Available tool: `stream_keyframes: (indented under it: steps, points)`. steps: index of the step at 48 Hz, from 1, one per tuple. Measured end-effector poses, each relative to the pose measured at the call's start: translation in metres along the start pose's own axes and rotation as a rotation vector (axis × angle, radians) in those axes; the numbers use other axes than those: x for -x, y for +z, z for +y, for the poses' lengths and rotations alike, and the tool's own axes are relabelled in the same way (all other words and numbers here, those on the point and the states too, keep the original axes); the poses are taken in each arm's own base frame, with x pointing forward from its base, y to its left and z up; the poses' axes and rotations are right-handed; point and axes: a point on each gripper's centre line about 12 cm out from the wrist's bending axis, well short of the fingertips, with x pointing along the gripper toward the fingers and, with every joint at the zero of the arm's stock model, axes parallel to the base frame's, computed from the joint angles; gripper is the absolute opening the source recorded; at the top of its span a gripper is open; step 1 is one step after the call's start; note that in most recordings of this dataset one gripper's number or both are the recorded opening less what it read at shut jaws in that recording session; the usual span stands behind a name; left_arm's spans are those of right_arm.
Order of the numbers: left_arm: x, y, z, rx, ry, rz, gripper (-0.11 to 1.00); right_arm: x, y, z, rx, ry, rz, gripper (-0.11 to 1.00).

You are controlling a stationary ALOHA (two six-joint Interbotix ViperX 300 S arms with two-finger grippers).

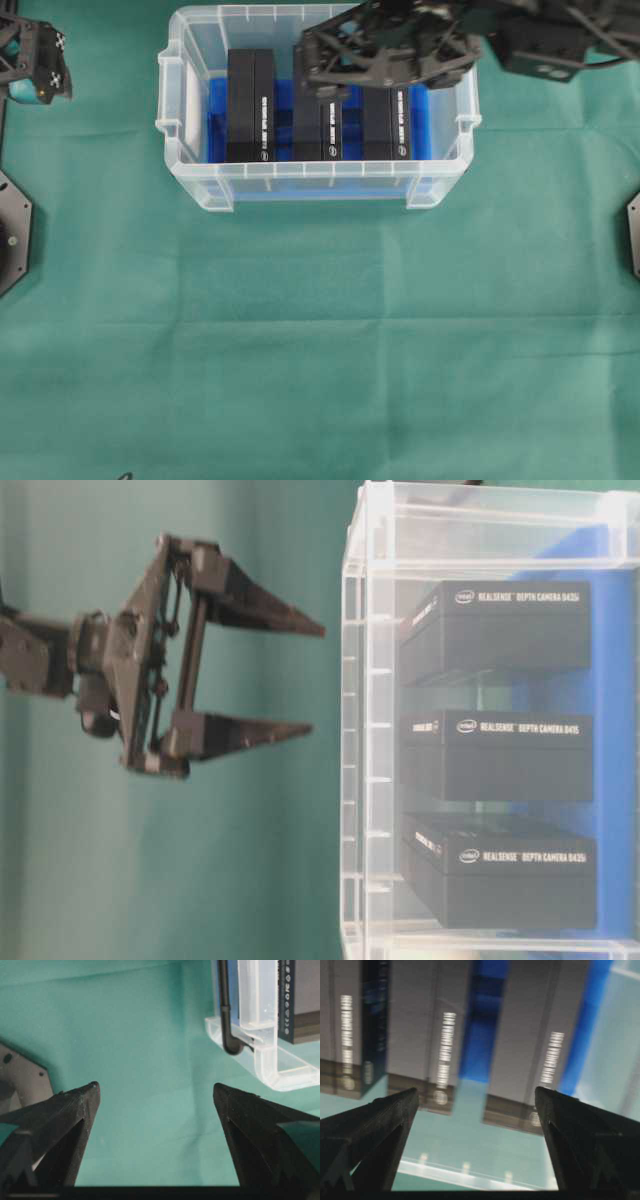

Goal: Take out the box from the case.
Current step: 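Lower the right gripper around the middle black box pair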

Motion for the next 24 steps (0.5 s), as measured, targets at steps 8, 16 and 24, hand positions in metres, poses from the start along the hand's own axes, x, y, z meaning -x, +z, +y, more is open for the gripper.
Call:
stream_keyframes:
  steps: [8,16,24]
  points:
    - [0.000,0.000,0.000,-0.002,0.000,0.000,0.93,-0.009,-0.002,0.016,0.003,0.008,0.008,0.94]
    - [0.000,0.000,0.000,-0.001,-0.001,-0.001,0.93,-0.017,0.000,0.029,0.006,0.024,0.005,0.94]
    - [0.001,-0.001,0.000,-0.009,-0.004,-0.002,0.93,-0.024,0.002,0.039,0.005,0.039,0.001,0.94]
